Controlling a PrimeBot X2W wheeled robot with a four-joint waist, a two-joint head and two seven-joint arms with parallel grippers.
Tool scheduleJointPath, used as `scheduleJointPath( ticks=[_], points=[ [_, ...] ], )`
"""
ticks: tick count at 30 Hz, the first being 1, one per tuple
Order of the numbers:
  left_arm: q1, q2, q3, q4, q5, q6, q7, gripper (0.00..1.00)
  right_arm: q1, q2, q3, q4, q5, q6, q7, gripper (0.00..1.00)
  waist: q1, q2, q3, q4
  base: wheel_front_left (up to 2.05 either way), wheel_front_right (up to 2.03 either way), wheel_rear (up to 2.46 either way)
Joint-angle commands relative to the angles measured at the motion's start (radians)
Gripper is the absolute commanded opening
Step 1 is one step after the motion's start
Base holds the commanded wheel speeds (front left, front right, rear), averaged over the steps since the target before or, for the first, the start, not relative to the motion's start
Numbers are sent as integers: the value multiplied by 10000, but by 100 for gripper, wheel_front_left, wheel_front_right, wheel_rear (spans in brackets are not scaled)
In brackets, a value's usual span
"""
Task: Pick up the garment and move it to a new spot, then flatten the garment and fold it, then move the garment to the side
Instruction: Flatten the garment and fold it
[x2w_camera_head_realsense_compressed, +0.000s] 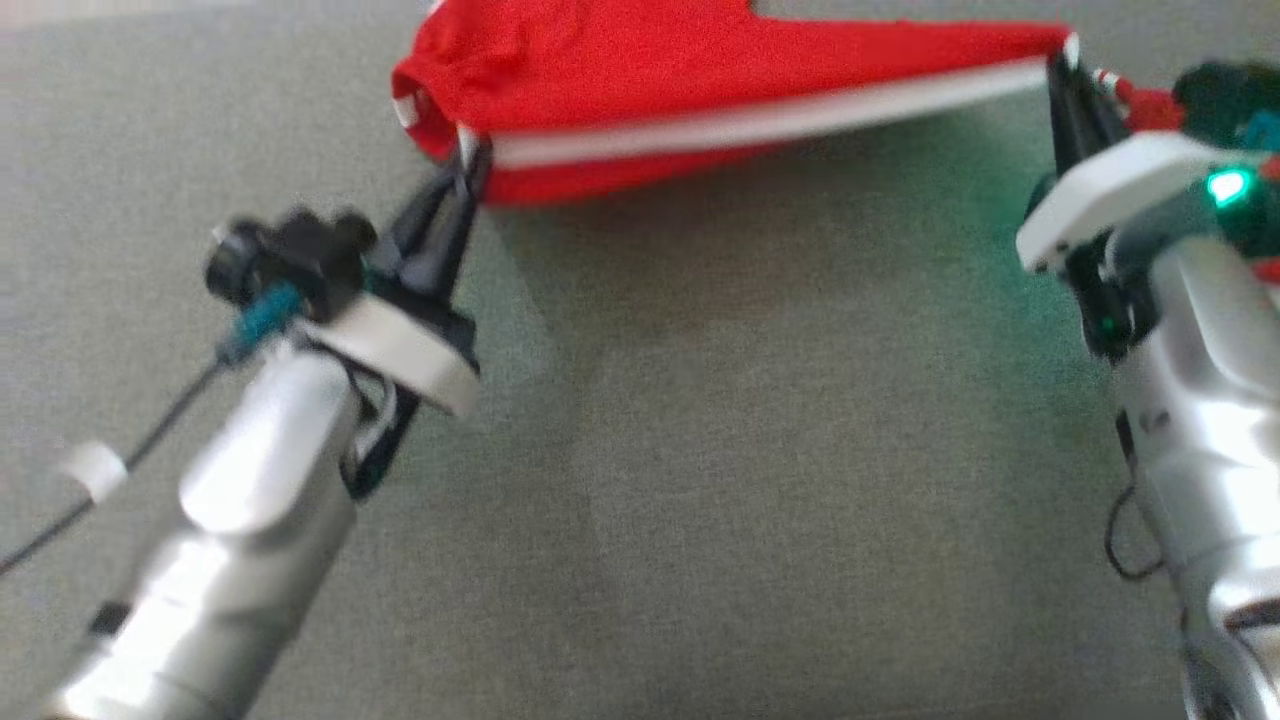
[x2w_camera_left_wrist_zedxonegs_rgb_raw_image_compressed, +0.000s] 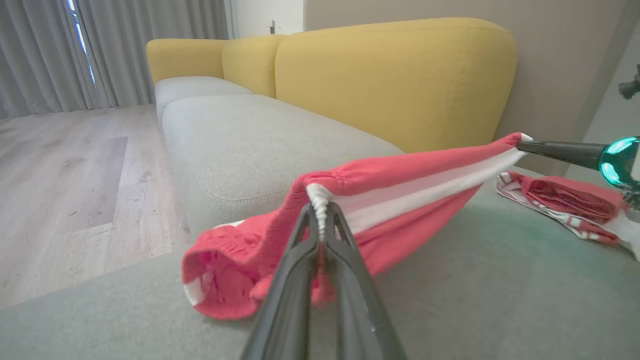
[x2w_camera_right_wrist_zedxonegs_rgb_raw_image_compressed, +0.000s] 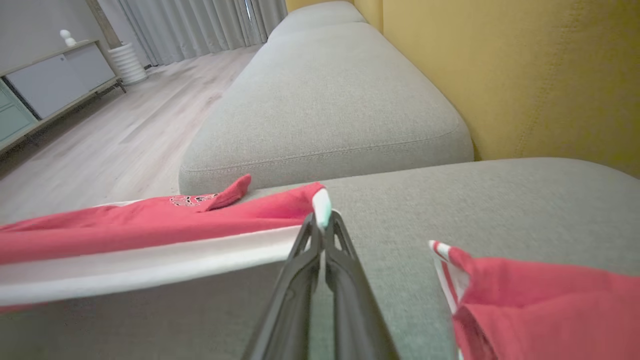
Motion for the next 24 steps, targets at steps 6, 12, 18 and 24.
scheduleJointPath(
  ticks=[6, 12, 18, 24],
  points=[
    [1300, 587, 133, -992, 27, 48, -94, 0, 1445, -630, 500, -1246, 906, -9, 549, 0, 2, 0, -1004, 21, 0, 0, 0],
    [2560, 472, 201, -1809, 96, 300, -94, 0, 2755, -906, 354, -2313, 1302, -9, 1023, 0, 2, 0, -1652, -23, 0, 0, 0],
    [3481, 403, 210, -2447, 130, 549, -94, 0, 3883, -972, -137, -3318, 1407, -9, 1455, 0, 2, 0, -2104, -48, 0, 0, 0],
    [4340, 389, 206, -3052, 114, 830, -95, 0, 5194, -694, -832, -4589, 1244, -9, 1989, 0, 2, 0, -2562, -90, 0, 0, 0]
  ],
)
